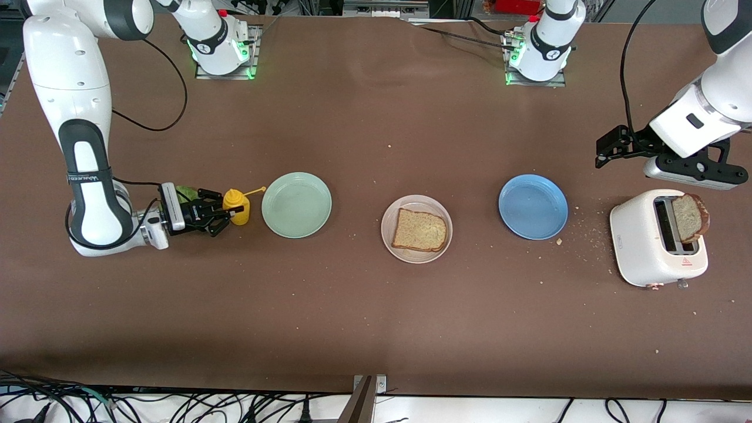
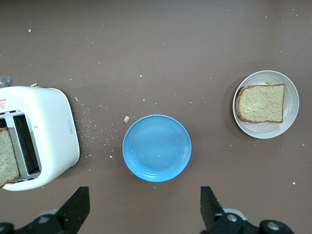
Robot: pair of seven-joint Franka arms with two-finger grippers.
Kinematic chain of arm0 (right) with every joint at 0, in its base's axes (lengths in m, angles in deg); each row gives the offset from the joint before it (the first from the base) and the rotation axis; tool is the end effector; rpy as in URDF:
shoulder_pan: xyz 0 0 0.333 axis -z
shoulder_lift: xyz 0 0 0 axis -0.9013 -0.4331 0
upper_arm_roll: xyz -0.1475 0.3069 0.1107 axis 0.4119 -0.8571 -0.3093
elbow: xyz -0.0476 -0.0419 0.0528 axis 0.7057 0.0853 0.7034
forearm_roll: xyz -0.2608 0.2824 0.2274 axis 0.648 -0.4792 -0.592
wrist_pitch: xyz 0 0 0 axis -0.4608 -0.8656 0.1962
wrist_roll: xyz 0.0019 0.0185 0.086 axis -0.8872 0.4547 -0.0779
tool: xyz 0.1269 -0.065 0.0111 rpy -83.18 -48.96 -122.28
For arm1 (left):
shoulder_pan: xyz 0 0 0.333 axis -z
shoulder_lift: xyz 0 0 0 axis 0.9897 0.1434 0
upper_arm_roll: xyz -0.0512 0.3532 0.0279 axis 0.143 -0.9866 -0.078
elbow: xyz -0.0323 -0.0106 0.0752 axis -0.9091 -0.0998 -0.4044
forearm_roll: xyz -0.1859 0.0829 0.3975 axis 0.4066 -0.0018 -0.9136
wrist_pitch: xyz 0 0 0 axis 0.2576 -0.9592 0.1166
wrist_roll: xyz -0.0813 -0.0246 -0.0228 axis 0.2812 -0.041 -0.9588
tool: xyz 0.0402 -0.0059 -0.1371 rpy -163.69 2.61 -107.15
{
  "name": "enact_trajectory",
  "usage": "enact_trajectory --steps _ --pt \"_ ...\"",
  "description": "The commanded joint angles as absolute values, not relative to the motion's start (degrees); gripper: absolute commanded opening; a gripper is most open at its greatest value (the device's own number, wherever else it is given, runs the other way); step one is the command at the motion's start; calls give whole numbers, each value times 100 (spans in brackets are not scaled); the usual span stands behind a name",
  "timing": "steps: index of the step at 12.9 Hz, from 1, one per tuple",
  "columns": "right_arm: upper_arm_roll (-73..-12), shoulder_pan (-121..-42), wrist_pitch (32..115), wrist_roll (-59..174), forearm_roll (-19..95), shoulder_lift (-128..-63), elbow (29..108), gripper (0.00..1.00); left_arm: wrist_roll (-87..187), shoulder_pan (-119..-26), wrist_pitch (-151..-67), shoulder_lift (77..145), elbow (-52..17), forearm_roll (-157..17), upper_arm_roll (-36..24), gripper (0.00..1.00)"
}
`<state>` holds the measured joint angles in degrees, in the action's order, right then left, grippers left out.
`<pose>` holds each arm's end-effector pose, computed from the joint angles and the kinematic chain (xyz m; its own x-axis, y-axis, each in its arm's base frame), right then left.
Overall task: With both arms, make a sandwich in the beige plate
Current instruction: 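Lower the yellow bottle onto the table and open the right gripper, then move the right gripper over the green lettuce leaf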
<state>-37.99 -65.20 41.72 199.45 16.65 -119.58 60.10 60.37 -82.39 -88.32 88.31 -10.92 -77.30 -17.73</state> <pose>0.6696 0.0376 0.1245 -0.1488 0.3377 0.9294 0.9118 0.4106 -0.0032 0.6299 -0.0647 0.5789 0.9872 -0.1591 0.0050 -0.1592 -0.9864 0.0397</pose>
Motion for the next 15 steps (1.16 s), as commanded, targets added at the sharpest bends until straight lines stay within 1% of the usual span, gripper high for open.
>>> enact_trajectory --steps 1,2,3,4,5,6,7,8,9,12,15 --pt "-3795 -6469 4039 20038 1554 -12050 5834 51 6042 -8193 -8722 8896 -939 -7895 -1760 100" --pt "-3795 -6469 4039 20038 1554 -12102 5791 51 6042 -8193 -8722 8896 -939 -7895 -1760 100" --pt "-3795 -6469 4048 19968 1554 -12112 5747 58 6042 -8193 -8722 8896 -939 -7895 -1760 100" --pt "-3795 -6469 4039 19854 1554 -12103 5677 59 6042 -8193 -8713 8896 -939 -7895 -1760 100" --pt "-3742 -6469 4022 19670 1589 -12059 5537 64 6042 -8193 -8713 8896 -939 -7895 -1760 100" --pt "-3637 -6477 4004 19460 1668 -11989 5422 71 6042 -8193 -8713 8896 -939 -7895 -1760 100" --pt "-3628 -6477 4048 19249 1912 -11867 5334 95 6042 -8193 -8713 8896 -939 -7895 -1760 100" --pt "-3610 -6477 4126 19064 2237 -11779 5159 100 6042 -8193 -8713 8896 -939 -7895 -1760 100" --pt "-3610 -6477 4249 18897 2666 -11691 5018 100 6042 -8193 -8713 8896 -939 -7895 -1760 100" --pt "-3557 -6469 4645 18378 3679 -11322 4991 100 6042 -8193 -8713 8896 -939 -7895 -1760 100" --pt "-3443 -6469 4751 17721 4102 -11067 4991 100 6042 -8193 -8713 8896 -939 -7895 -1760 100"
